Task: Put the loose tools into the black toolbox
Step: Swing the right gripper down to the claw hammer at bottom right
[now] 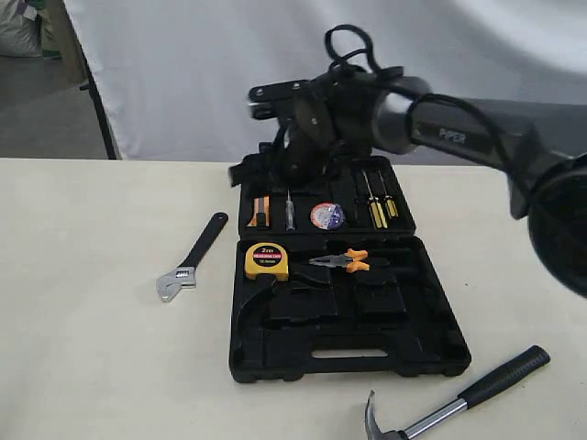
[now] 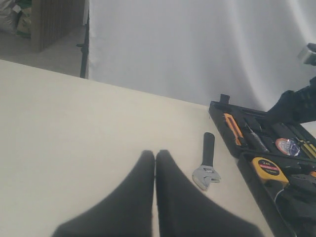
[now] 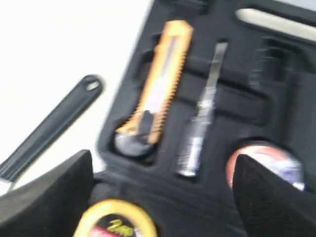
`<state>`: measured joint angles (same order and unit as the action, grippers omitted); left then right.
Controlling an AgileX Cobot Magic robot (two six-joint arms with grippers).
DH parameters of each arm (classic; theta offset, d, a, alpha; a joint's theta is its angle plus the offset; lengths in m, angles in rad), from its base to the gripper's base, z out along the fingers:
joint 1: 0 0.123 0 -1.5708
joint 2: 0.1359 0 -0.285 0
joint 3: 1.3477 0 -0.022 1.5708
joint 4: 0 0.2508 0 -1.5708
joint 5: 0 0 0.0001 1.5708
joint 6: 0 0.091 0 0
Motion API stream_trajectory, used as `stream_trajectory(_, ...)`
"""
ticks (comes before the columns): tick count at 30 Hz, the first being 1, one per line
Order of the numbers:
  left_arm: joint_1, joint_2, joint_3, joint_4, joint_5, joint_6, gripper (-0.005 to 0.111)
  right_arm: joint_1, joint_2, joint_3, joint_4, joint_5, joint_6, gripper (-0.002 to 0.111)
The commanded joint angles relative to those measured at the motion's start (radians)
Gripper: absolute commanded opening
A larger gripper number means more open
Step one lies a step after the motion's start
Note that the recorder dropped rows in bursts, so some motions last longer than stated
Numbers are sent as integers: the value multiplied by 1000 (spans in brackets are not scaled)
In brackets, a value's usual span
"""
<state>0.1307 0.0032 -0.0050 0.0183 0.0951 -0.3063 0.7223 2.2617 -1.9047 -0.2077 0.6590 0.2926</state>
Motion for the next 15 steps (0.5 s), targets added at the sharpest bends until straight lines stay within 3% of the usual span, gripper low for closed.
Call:
stream_trajectory(1, 25, -3, -3, 4, -7, -5, 1, 76, 23, -2, 2, -35, -103, 73)
stream_trajectory(7, 25, -3, -3, 4, -7, -5, 1, 160, 33, -2, 0, -37, -189, 73)
stream_trajectory(15, 25, -3, -3, 4, -7, -5, 1, 178, -8, -2, -14, 138, -308, 73)
